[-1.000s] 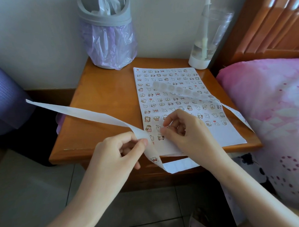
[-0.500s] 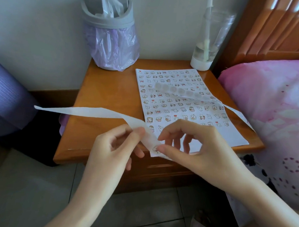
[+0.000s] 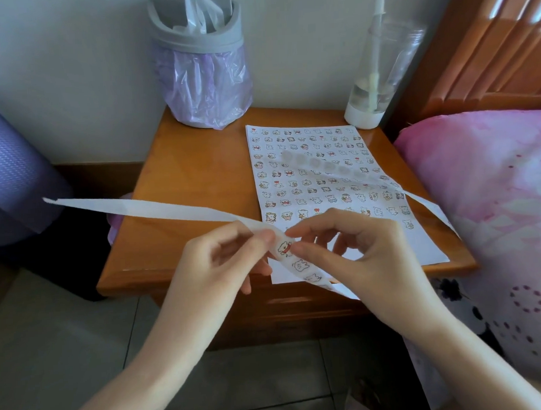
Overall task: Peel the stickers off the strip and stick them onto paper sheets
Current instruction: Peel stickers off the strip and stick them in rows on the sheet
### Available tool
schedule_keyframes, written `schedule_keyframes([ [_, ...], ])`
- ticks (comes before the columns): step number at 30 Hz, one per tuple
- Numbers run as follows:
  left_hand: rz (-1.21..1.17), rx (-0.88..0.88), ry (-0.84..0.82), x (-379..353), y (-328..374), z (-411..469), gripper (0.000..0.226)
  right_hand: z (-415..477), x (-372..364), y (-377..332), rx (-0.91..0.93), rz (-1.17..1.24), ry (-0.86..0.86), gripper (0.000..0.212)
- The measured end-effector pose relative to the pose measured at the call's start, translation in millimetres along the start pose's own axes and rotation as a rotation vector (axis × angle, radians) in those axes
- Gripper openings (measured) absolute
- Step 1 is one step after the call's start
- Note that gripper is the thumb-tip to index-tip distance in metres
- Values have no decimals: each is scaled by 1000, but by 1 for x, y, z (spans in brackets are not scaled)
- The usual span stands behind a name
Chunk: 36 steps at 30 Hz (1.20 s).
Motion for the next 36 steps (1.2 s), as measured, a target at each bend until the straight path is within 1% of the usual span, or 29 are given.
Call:
schedule_keyframes([
  [5,23,-11,33,0,1,2,22,2,-2,-8,125,-176,-1,15],
  [10,70,-61,65,-1,8,2,23,3,1,-7,126,-168,31,16],
  [16,85,-58,75,-2,8,2,20,5,1,-5,123,-157,33,12],
  [21,66,-54,95,-1,9,2,20,5,1,-9,166,-164,45,10],
  [26,68,-64,87,-2,11,2,22,6,-1,-6,143,-132,34,10],
  [32,79,-73,72,-4,11,2,21,7,0,1,65,-58,26,8],
  [36,103,-74,72,-5,10,3,21,8,-1,3,34,-61,13,7],
])
Point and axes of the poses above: each hand's wrist, its own z-axis towards the middle knuckle, its own x-axis out of the back of the hand, y = z × x, the point moved 9 cm from there along z, towards the middle knuckle, and after that the axes turned 10 degrees about x, right-handed, at the moved point
